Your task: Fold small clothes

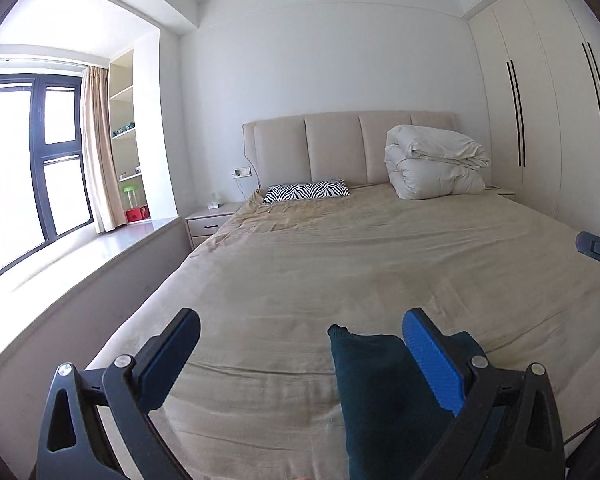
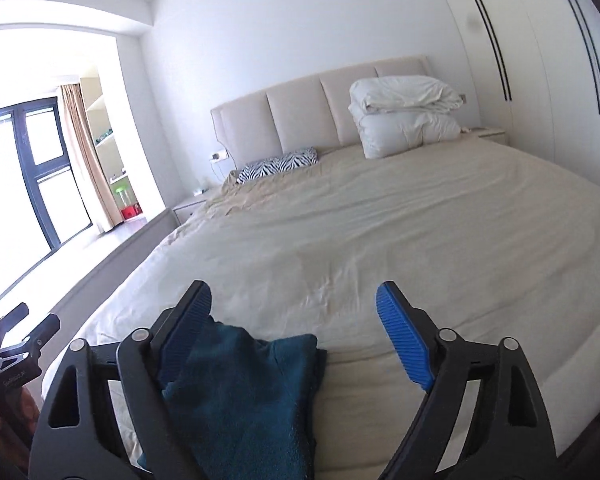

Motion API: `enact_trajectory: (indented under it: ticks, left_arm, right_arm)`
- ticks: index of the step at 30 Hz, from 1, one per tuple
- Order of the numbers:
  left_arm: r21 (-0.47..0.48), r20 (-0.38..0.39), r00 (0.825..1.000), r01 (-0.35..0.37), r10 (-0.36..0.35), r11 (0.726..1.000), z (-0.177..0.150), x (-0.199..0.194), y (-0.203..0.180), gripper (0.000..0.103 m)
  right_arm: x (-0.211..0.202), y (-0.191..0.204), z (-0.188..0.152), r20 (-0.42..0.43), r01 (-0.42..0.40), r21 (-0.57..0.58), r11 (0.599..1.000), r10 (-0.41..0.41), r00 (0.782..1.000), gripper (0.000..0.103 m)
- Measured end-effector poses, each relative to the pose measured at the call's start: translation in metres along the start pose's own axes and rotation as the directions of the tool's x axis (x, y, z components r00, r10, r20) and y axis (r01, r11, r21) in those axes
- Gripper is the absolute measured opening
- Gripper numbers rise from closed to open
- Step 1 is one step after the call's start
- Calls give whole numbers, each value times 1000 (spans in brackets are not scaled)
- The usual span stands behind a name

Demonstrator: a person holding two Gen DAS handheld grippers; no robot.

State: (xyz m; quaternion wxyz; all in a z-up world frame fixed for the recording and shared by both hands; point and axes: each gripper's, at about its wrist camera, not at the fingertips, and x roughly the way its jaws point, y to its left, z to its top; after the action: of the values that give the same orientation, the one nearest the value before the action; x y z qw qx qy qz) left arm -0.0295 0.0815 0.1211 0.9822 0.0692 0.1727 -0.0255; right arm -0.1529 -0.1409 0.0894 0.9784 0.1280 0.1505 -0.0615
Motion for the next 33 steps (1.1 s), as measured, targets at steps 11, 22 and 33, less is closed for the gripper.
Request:
enact_trajectory:
  ticks: [11,22,33]
  left_arm:
    - [-99,-33,998,50,-53,994,11,-13,12,103]
    - [-113,-222,975,-15,-10,993,-34,13,5,103]
    - [-128,-433,897,31,-84,991,-88,41,-10,103]
  right_arm:
    - [-79,52,39,279,80,-169,982,-30,960,103]
    - [-48,54,2,24,111,-169,979,-108,994,103]
    - [20,40,-70,-302,226,-166,960,-268,915,103]
